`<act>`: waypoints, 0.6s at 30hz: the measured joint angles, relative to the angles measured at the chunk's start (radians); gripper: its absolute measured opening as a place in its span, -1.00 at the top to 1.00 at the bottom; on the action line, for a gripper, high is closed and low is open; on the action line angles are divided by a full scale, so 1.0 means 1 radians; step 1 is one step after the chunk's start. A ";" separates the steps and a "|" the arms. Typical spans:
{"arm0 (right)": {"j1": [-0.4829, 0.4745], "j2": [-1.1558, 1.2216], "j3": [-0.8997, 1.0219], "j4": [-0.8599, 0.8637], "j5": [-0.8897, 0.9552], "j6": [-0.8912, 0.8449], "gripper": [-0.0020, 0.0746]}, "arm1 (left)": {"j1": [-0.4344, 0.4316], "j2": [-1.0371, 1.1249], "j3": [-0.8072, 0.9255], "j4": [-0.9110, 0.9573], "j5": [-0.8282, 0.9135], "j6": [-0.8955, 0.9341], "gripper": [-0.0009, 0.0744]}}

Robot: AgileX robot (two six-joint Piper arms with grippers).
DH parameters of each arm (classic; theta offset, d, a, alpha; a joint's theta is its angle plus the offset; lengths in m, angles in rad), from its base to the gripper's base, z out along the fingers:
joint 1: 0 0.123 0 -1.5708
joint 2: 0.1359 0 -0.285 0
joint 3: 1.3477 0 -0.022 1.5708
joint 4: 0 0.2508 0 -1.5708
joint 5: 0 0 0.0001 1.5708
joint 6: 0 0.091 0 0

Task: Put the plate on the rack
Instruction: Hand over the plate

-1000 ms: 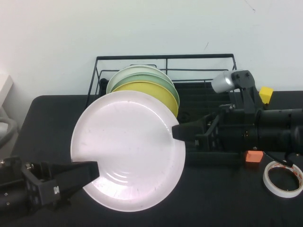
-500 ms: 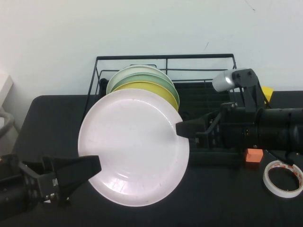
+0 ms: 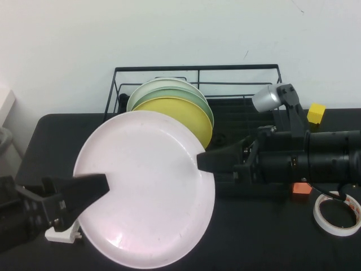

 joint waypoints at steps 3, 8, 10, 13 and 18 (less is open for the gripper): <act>0.000 0.000 0.000 0.000 0.021 0.000 0.92 | 0.000 0.000 0.000 0.000 0.002 0.010 -0.08; 0.000 0.000 0.000 -0.002 0.030 0.000 0.92 | 0.000 0.000 0.000 0.042 0.009 0.019 0.54; 0.000 0.000 0.000 -0.002 0.041 -0.001 0.91 | 0.000 0.000 0.000 0.071 0.008 0.019 0.75; 0.000 0.000 0.000 -0.009 0.057 -0.004 0.90 | 0.000 0.000 0.000 0.086 0.006 0.019 0.76; -0.004 0.000 0.000 -0.011 0.092 -0.007 0.88 | 0.000 0.000 -0.005 0.090 0.005 0.048 0.76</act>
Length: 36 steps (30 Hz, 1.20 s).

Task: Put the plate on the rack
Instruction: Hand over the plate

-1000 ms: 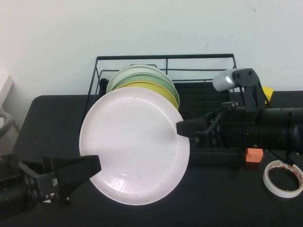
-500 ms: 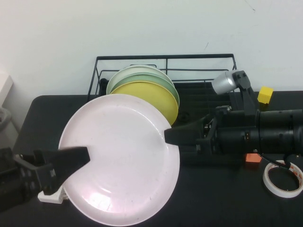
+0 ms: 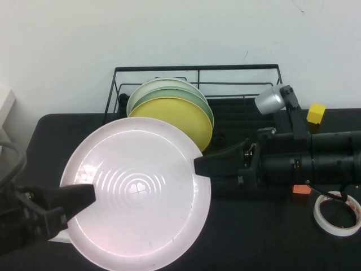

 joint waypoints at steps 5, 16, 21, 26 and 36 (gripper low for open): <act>-0.005 0.000 0.000 -0.006 0.048 0.000 0.67 | 0.000 0.000 -0.001 0.004 -0.007 0.056 0.76; -0.021 0.000 -0.028 -0.006 0.190 0.030 -0.26 | 0.000 -0.004 -0.004 -0.120 -0.027 0.288 0.76; -0.020 -0.005 -0.104 -0.006 0.251 0.100 -0.29 | 0.000 -0.006 -0.057 -0.158 0.051 0.296 0.76; -0.010 -0.050 -0.181 -0.008 0.329 0.111 -0.29 | 0.000 -0.014 -0.136 -0.169 0.130 0.287 0.76; -0.137 -0.153 -0.286 -0.010 0.388 0.209 -0.21 | 0.000 -0.075 -0.316 0.009 0.146 0.159 0.76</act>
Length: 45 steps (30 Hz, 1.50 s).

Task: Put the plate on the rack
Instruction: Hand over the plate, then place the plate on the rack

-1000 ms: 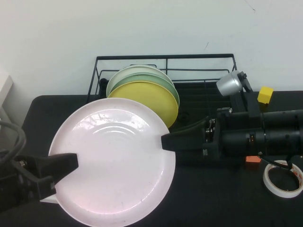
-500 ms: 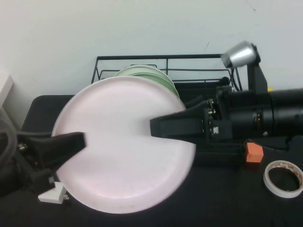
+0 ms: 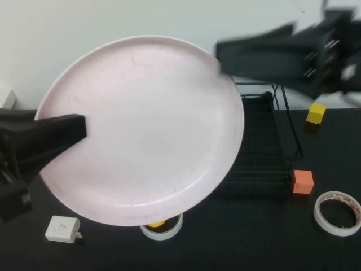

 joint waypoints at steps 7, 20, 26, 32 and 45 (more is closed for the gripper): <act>-0.216 -0.103 -0.078 -0.037 0.020 0.036 -0.09 | 0.000 -0.032 -0.022 0.087 -0.031 -0.034 0.76; -0.457 -0.396 -0.123 -0.723 0.052 0.081 0.88 | 0.000 -0.041 -0.025 0.117 -0.280 -0.032 0.76; -0.459 -0.553 -0.088 -0.779 0.053 0.076 0.93 | 0.000 -0.022 -0.066 0.137 -0.330 -0.073 0.76; -0.449 -0.701 -0.084 -0.790 0.053 -0.007 0.94 | 0.000 0.018 -0.164 0.258 -0.240 -0.160 0.76; -0.385 -0.857 0.117 -0.909 0.000 -0.024 0.94 | -0.156 0.158 -0.208 0.304 -0.270 0.367 0.76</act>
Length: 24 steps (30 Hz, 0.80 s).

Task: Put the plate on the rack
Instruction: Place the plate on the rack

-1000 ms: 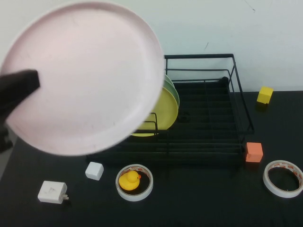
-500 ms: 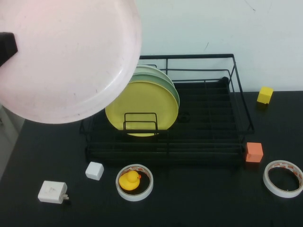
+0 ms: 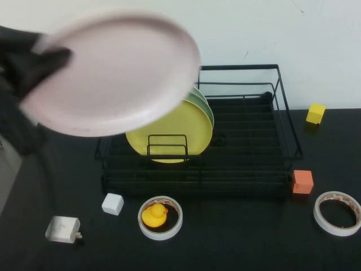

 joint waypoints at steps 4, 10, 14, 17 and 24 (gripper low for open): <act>0.000 -0.032 0.141 -0.008 -0.039 0.002 0.94 | -0.069 0.130 0.000 -0.005 -0.054 0.231 0.76; 0.000 -0.071 0.392 -0.047 -0.158 0.002 0.94 | -0.104 0.340 0.000 -0.046 -0.246 0.483 0.76; 0.000 -0.097 0.514 -0.047 -0.295 0.002 0.94 | -0.104 0.449 0.000 -0.145 -0.276 0.599 0.76; 0.000 -0.103 0.560 -0.047 -0.366 0.002 0.94 | -0.115 0.497 0.000 -0.272 -0.288 0.699 0.76; 0.000 -0.107 0.606 -0.047 -0.444 0.002 0.95 | -0.154 0.578 0.000 -0.577 -0.317 1.044 0.76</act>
